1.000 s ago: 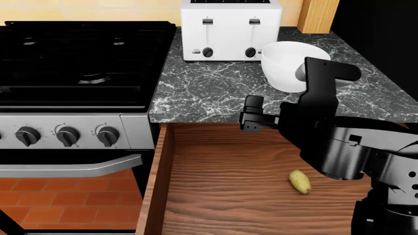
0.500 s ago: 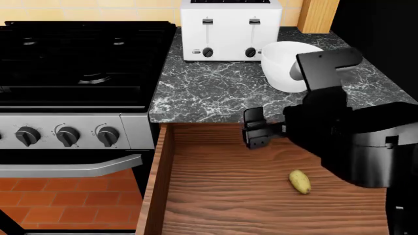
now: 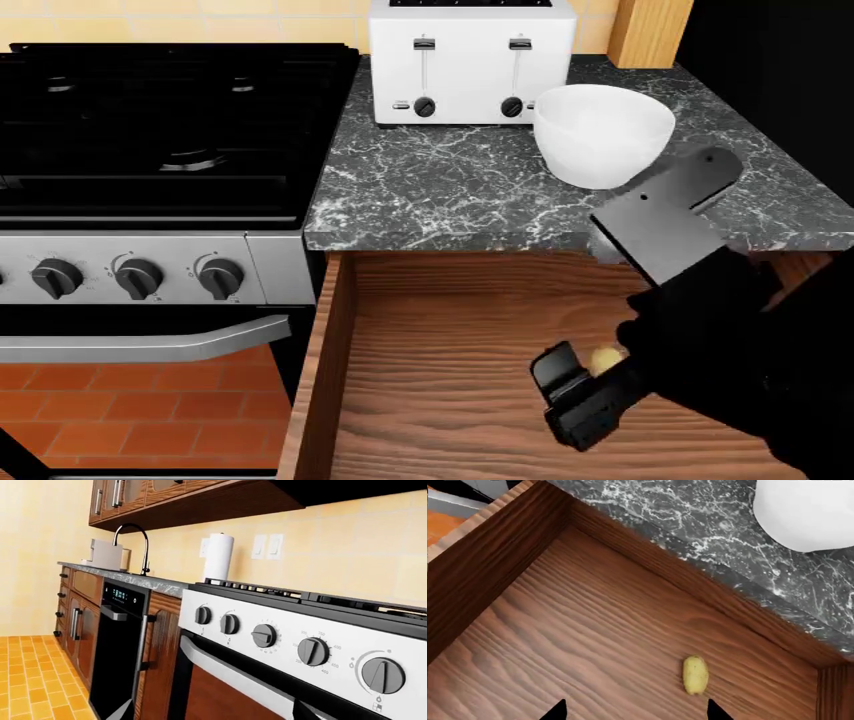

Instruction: Place the bar in the bowl and close the drawer.

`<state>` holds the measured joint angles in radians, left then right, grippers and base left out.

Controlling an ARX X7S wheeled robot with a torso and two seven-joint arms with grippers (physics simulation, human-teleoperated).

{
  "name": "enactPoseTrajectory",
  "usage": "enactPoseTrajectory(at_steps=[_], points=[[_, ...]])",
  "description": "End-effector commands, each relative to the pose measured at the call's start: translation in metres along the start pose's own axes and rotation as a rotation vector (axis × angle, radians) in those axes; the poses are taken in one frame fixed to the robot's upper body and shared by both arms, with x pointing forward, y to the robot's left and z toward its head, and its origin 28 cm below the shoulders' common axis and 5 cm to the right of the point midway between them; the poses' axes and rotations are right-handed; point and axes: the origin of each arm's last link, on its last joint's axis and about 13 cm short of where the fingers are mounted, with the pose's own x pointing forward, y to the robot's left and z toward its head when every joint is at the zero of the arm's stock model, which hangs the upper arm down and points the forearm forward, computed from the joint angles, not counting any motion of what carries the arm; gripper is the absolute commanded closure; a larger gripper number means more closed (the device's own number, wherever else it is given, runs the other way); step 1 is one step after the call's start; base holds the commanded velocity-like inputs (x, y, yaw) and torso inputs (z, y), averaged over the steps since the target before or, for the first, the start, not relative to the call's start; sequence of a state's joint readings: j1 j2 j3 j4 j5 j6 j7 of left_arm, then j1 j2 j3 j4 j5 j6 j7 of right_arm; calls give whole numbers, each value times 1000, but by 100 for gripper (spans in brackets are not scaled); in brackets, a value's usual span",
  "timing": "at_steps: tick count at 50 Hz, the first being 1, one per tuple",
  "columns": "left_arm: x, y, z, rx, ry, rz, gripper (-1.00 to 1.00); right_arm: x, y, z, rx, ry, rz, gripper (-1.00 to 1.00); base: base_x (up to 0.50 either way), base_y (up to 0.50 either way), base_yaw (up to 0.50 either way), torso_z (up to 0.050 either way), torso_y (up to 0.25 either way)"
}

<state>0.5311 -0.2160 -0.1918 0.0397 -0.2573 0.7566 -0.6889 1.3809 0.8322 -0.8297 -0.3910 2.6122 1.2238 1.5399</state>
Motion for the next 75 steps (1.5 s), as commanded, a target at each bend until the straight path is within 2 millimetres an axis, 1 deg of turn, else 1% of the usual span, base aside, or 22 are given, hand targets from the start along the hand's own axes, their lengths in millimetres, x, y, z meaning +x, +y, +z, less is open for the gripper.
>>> enactPoseTrajectory(at_steps=[1, 11, 19, 28, 34, 41, 49, 69, 75], points=[[-3, 4, -2, -2, 3, -2, -100, -18, 7, -24, -129, 192, 17, -100, 0, 0, 0, 0, 0], [-5, 7, 1, 3, 0, -2, -100, -24, 13, -41, -221, 250, 31, -100, 0, 0, 0, 0, 0], [-4, 7, 1, 1, -1, -6, -100, -24, 16, -46, -226, 268, 55, -100, 0, 0, 0, 0, 0], [-2, 4, 0, 2, 2, -9, -100, -19, 22, -49, -245, 264, 119, -100, 0, 0, 0, 0, 0], [0, 1, -1, 3, 4, -9, -100, -12, 21, -48, -237, 253, 137, -100, 0, 0, 0, 0, 0], [1, 0, -1, 7, 3, -9, -100, 2, 21, -50, -224, 271, 174, -100, 0, 0, 0, 0, 0], [0, 0, -1, 11, 5, -7, -100, 12, 21, -56, -209, 299, 195, -100, 0, 0, 0, 0, 0], [-4, 6, -1, 7, 8, -3, -100, 22, 24, -66, -185, 369, 200, -100, 0, 0, 0, 0, 0], [-4, 6, -1, 8, 9, -5, -100, 26, 22, -69, -154, 376, 200, -100, 0, 0, 0, 0, 0]])
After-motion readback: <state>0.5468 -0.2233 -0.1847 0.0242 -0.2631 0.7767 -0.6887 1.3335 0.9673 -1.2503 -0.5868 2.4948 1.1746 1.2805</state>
